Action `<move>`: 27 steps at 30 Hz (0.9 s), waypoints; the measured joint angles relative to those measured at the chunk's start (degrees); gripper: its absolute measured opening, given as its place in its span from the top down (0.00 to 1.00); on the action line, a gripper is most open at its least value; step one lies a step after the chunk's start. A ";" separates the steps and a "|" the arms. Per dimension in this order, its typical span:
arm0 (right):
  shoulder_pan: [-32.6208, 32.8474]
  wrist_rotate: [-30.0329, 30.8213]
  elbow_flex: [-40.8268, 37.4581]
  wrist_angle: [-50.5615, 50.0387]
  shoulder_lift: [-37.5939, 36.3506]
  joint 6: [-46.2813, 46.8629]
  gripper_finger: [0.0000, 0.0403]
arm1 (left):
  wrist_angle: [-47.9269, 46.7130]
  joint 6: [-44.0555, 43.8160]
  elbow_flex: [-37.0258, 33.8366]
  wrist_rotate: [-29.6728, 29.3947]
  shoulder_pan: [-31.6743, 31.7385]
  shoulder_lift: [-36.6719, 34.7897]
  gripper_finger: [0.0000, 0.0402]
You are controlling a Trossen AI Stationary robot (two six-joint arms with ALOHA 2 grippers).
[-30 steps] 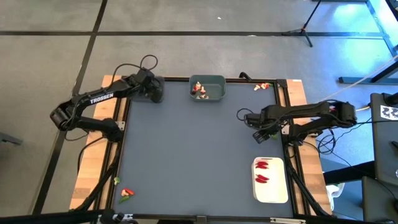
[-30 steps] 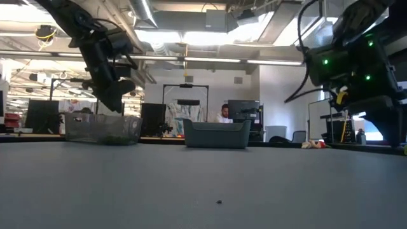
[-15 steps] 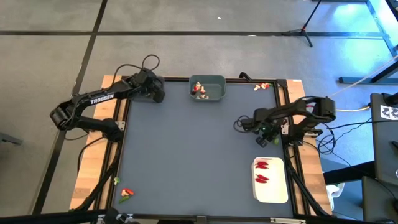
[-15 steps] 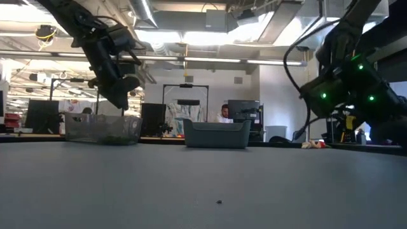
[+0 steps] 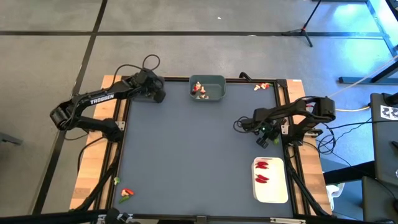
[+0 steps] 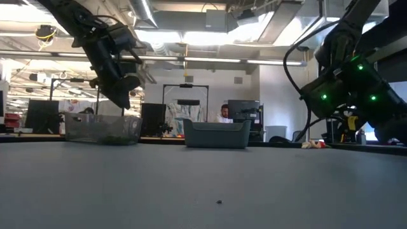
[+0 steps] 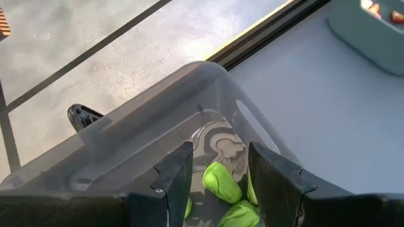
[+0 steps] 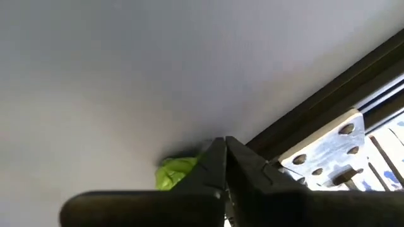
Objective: Sort produce into baskets
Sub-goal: Put the green chili pepper into the black bin
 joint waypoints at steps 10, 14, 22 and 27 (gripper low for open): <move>4.31 -1.91 5.47 -4.78 -5.84 0.34 0.91 | 1.75 -0.37 0.02 3.05 0.00 0.00 0.63; 6.01 -5.16 5.81 -6.76 -5.82 0.34 0.80 | 1.73 -1.12 0.02 3.07 0.00 0.00 0.63; 8.76 -4.05 5.81 -4.73 -5.82 -4.16 0.47 | 2.17 -0.95 0.02 3.09 0.00 0.00 0.63; 9.39 -2.97 5.81 -4.99 -5.82 -10.88 0.34 | 2.24 -0.85 0.07 3.09 0.00 0.00 0.63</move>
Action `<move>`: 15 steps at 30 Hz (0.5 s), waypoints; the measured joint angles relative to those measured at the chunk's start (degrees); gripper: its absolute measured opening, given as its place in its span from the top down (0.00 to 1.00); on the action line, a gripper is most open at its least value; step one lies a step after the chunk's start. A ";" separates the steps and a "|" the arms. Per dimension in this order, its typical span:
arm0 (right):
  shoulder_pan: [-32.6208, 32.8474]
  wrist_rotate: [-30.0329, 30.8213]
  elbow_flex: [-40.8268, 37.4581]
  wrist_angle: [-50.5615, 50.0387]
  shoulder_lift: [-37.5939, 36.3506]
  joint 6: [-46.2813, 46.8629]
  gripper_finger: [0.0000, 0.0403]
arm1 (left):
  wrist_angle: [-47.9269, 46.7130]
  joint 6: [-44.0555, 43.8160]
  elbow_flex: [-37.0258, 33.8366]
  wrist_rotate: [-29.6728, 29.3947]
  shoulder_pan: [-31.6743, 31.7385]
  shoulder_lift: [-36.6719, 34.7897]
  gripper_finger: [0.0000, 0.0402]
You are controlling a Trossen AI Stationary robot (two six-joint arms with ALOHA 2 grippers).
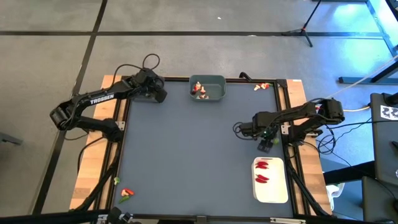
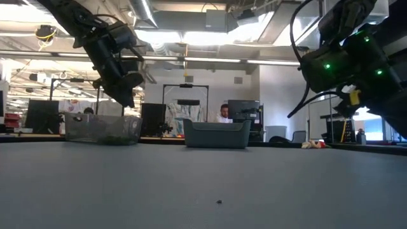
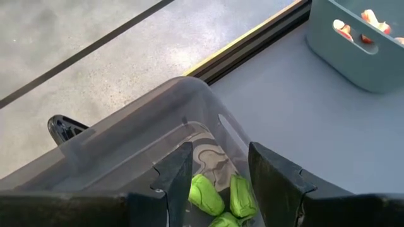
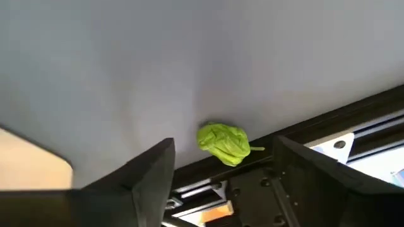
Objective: Sort produce into baskets
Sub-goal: Put the green chili pepper into the black bin
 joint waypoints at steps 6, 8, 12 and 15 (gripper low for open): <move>-0.04 -1.03 0.00 -1.10 0.02 -5.75 0.34 | 0.13 0.02 0.00 0.02 0.00 0.00 0.63; -0.04 -1.11 0.06 -1.40 0.02 -6.64 0.35 | 0.31 0.40 0.00 0.02 0.00 0.00 0.63; -0.04 -1.11 2.41 -3.63 0.04 -6.76 0.38 | 0.36 3.20 0.00 0.02 0.00 0.00 0.63; -0.07 -1.10 4.22 -6.11 0.04 -6.50 0.39 | 0.32 3.89 0.00 0.02 0.00 0.00 0.63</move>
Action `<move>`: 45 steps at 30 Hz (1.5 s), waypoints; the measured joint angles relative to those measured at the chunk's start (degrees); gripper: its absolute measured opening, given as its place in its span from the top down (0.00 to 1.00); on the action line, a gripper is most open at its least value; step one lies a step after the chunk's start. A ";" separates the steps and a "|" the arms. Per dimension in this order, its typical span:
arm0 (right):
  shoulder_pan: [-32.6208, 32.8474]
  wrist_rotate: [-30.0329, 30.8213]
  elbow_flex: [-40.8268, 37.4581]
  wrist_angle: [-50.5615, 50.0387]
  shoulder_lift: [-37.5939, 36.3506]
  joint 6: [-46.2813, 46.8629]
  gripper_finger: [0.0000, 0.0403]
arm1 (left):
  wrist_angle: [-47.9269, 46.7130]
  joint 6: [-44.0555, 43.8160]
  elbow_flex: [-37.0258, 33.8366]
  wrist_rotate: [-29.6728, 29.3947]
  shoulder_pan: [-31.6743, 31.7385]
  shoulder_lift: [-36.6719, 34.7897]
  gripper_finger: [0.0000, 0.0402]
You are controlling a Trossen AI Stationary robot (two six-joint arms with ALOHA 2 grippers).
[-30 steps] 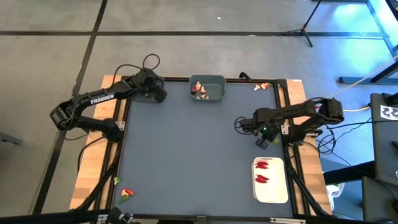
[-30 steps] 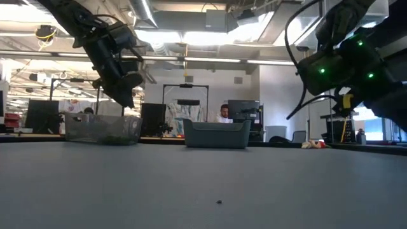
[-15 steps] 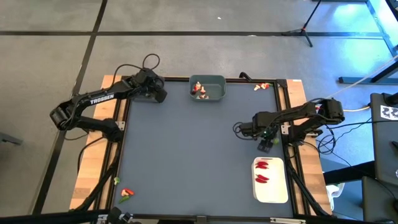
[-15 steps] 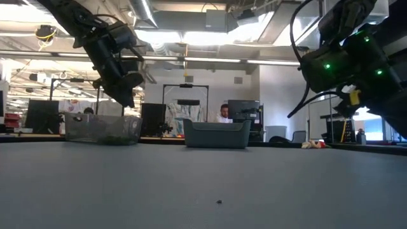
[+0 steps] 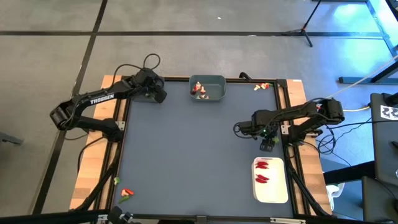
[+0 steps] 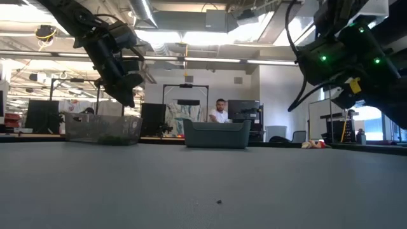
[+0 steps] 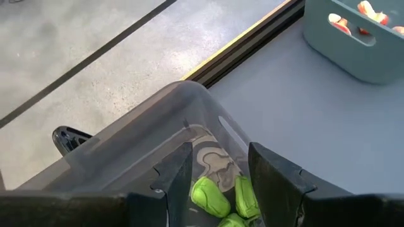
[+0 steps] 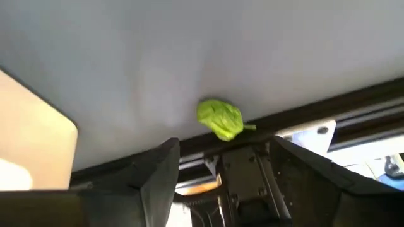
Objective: Sort produce into baskets
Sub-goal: Put the green chili pepper into the black bin
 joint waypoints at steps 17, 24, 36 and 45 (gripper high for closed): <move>0.02 -1.77 -1.46 -2.36 8.98 -1.97 0.41 | 0.34 -0.15 0.00 0.00 0.00 0.01 0.63; 0.01 2.12 -1.49 -0.84 16.89 -5.32 0.41 | 0.46 -0.14 0.00 0.00 0.00 0.02 0.63; 1.54 2.98 -1.51 6.61 23.54 -8.22 0.52 | 0.91 1.53 0.00 0.00 0.00 0.02 0.63; 1.49 2.47 -1.49 6.37 23.20 -10.77 0.97 | 1.25 3.12 0.00 0.00 0.00 0.02 0.63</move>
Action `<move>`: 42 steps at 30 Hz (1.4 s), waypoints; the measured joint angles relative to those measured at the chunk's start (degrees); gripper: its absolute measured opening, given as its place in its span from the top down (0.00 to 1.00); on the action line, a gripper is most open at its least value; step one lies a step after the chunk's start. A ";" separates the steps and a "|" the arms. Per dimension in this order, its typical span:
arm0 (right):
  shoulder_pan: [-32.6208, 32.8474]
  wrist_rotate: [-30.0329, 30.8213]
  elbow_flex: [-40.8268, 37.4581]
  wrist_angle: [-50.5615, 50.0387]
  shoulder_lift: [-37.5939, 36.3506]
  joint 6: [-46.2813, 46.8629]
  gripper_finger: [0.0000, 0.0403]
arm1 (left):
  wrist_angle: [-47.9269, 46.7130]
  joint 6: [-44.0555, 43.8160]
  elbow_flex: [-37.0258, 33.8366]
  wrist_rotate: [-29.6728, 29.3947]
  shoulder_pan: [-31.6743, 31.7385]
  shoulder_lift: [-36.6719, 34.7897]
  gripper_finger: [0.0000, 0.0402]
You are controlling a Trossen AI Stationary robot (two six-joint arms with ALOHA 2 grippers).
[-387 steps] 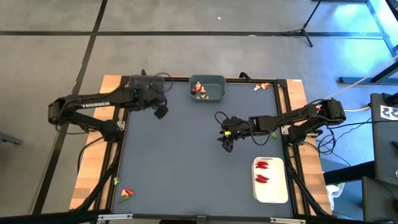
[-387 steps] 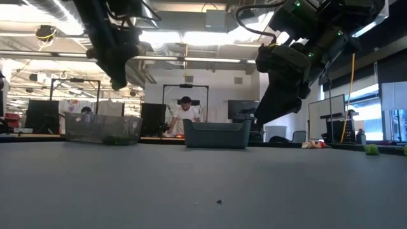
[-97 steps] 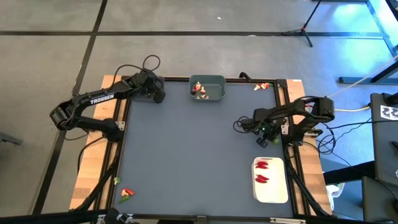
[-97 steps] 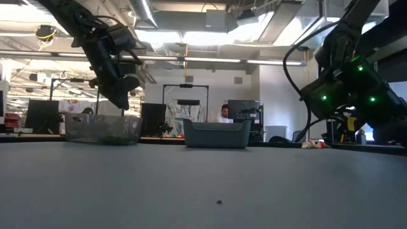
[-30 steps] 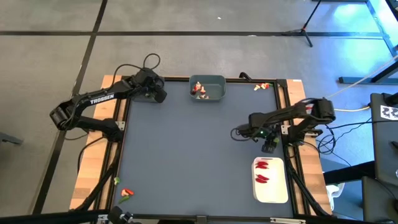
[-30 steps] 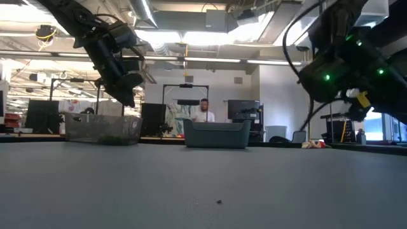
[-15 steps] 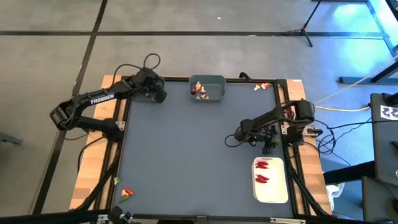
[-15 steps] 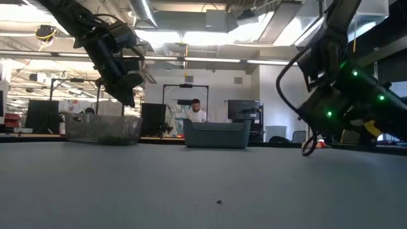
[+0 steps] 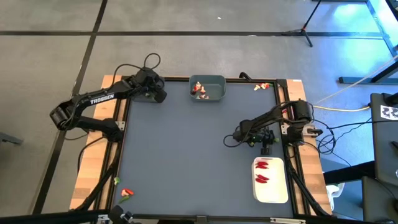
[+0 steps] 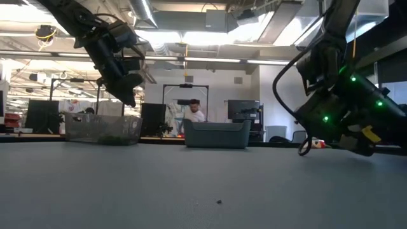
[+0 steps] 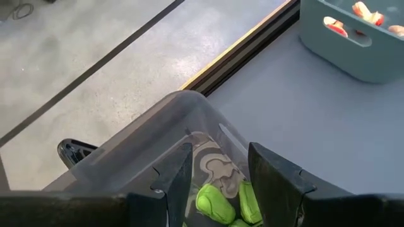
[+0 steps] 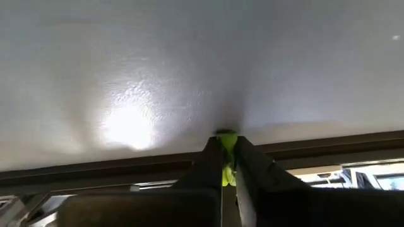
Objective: Sort produce into baskets
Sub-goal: Put the green chili pepper into the black bin
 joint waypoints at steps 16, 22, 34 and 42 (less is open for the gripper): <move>0.00 0.41 7.00 5.46 -20.40 1.47 0.97 | 0.49 3.05 0.31 0.02 -6.35 -5.74 0.63; 0.00 -0.14 7.72 23.42 -27.52 2.18 0.94 | 0.82 1.41 0.33 6.05 -12.32 -9.61 0.63; 0.00 0.66 7.66 66.42 -26.92 -1.50 0.94 | 7.79 -4.45 0.37 16.41 -27.23 -8.31 0.63; 0.00 0.71 7.56 76.76 -25.83 -1.94 0.94 | 15.43 -4.92 0.38 16.41 -32.26 -6.52 0.61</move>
